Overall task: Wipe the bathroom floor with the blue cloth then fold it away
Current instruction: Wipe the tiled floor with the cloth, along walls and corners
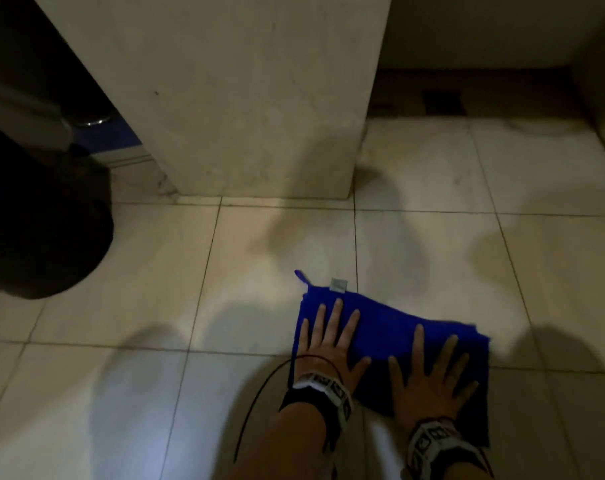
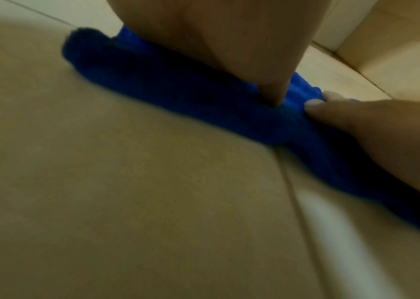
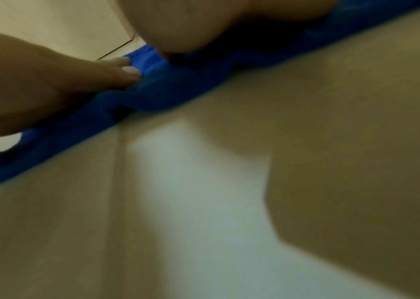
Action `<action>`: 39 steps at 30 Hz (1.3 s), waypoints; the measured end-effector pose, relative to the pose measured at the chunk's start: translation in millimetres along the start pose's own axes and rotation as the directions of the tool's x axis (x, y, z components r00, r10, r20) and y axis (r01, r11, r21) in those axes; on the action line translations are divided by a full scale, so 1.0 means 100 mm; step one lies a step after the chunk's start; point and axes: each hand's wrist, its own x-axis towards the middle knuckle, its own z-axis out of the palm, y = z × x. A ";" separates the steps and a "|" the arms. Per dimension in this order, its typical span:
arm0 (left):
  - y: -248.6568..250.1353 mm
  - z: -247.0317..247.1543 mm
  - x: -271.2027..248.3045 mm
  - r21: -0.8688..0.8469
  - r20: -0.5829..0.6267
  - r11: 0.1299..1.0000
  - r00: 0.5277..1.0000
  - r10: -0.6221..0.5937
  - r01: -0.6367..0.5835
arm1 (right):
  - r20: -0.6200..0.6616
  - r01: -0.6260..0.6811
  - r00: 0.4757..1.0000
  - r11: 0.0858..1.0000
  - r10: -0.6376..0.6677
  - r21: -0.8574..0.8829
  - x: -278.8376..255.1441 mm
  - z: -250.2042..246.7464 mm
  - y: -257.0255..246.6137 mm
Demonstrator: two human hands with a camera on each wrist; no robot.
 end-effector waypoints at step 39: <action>-1.22 -0.65 0.49 -0.001 -0.015 1.000 1.000 0.015 -0.015 | 0.028 0.111 0.994 0.983 -0.107 -0.147 0.51 -0.15 -1.26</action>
